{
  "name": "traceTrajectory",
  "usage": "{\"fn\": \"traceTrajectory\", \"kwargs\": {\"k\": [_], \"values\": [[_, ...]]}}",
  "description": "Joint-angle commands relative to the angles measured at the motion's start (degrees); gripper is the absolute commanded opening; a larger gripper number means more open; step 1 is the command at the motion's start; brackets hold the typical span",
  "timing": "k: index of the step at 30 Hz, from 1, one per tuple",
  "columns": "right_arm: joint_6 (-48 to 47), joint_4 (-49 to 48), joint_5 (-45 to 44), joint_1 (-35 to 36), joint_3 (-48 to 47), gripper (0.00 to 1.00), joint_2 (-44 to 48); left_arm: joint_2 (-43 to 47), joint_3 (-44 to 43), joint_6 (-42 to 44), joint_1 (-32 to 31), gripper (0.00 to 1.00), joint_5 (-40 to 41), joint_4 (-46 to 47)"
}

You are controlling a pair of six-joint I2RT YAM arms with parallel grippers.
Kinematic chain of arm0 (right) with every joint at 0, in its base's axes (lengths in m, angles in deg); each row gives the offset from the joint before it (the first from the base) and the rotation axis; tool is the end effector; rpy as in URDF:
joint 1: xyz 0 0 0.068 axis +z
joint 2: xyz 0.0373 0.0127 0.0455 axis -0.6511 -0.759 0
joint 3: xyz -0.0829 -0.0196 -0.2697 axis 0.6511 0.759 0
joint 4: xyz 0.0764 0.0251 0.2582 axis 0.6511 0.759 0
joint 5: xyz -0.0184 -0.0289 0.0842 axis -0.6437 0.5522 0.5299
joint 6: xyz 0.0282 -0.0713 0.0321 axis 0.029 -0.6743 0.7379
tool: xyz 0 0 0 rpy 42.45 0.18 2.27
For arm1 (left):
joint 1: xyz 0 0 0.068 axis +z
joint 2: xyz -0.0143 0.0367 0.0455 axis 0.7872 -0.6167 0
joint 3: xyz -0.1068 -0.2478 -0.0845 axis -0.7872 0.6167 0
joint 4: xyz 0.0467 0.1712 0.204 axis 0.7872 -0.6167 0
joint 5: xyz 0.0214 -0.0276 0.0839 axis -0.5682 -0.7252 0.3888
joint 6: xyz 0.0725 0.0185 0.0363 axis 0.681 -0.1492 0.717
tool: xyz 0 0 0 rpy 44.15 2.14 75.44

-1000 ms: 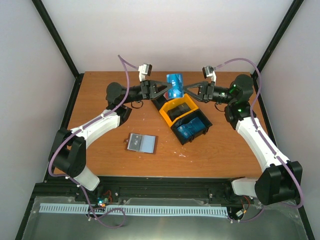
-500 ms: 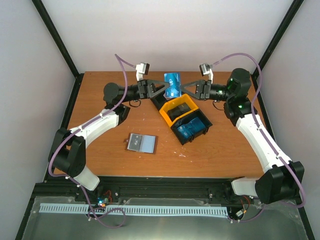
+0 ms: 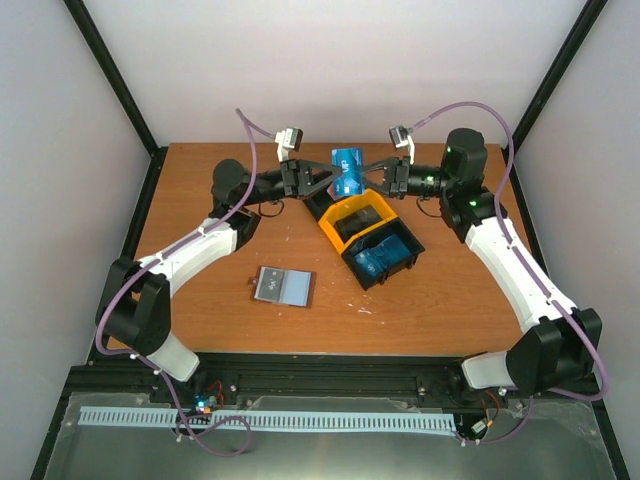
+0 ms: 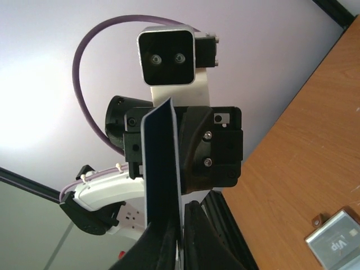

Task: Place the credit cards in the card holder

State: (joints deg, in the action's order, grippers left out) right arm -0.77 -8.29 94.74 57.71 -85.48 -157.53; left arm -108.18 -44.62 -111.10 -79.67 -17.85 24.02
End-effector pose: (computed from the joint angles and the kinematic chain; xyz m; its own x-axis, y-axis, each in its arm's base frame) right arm 0.2919 0.1586 0.4114 -0.8242 0.0861 -0.5598 -0.5507 0.1086 0.8276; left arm 0.3059 -0.2295 0.3848 -0.8290 -0.1745 -0.5314 0.5578 -0.1888 -0.8082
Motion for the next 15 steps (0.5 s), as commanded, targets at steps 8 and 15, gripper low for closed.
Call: {"fn": "traceTrajectory", "kwargs": {"k": [8,15], "values": [[12.0,-11.7,-2.2,0.2,1.1,0.03,-0.8,2.2,0.8,-0.4,0.8,0.03,1.1,-5.4],[15.1,-12.9,-3.3,-1.1,1.3,0.03,-0.5,2.7,2.9,-0.7,1.3,0.03,1.4,-7.4]]}}
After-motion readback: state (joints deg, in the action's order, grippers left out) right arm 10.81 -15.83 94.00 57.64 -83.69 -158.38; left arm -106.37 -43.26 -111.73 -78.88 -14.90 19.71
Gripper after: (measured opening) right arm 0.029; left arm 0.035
